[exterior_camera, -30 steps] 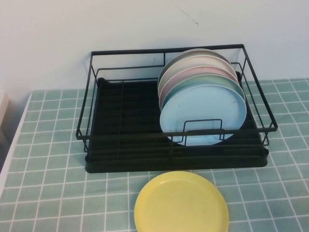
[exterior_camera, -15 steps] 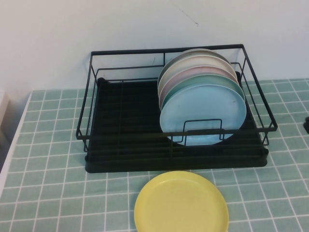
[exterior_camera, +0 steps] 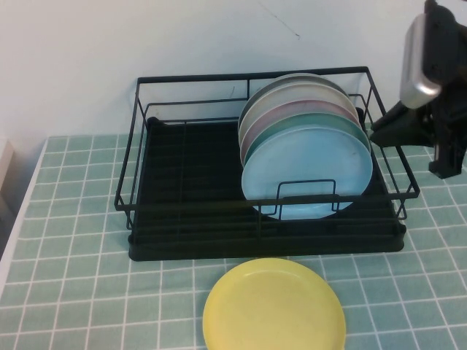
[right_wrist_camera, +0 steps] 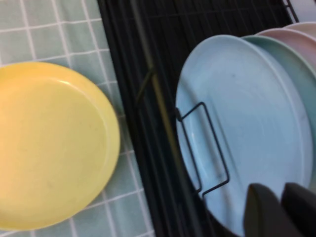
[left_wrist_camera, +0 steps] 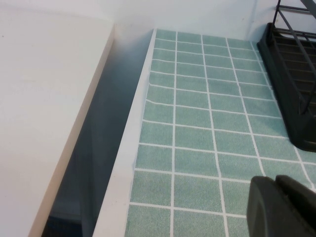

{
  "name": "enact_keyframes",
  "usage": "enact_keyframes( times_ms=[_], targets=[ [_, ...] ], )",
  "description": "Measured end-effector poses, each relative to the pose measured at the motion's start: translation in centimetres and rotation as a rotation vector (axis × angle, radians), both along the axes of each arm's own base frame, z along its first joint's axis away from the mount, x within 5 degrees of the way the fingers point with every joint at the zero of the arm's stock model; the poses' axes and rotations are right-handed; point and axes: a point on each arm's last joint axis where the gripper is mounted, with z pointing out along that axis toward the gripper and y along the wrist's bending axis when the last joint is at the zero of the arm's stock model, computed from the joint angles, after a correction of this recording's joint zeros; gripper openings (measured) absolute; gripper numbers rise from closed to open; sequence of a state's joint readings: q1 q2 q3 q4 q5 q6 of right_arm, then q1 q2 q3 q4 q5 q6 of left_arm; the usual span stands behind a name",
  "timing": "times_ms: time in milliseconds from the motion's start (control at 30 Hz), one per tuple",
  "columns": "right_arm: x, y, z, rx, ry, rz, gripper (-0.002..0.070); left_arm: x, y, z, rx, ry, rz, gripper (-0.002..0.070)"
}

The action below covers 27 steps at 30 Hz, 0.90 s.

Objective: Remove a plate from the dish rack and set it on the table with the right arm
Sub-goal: Grasp the plate from the shelf

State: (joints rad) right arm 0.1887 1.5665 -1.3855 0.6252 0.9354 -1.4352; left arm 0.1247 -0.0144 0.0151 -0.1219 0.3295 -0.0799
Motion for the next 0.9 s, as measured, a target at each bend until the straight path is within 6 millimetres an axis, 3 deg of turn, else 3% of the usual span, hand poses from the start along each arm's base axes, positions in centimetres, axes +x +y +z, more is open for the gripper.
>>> enact_keyframes(
  times_ms=[167,233,500,900],
  targets=[
    [2.2,0.9,-1.0,-0.026,-0.001,0.045,0.0317,0.0,0.0,0.0,0.000,0.000,0.000,-0.0003],
    [2.6,1.5,-1.6,-0.053,-0.001,0.067,0.0374,0.0,0.0,0.0,0.000,0.000,0.000,-0.0003],
    [4.1,3.8,-3.9,-0.133,-0.074,0.085,0.0344,0.0,0.0,0.0,0.000,0.000,0.000,-0.0003],
    [5.6,3.8,-4.3,-0.145,-0.185,0.041,0.0335,0.0,0.0,0.0,0.000,0.000,0.000,-0.0003]
  ],
)
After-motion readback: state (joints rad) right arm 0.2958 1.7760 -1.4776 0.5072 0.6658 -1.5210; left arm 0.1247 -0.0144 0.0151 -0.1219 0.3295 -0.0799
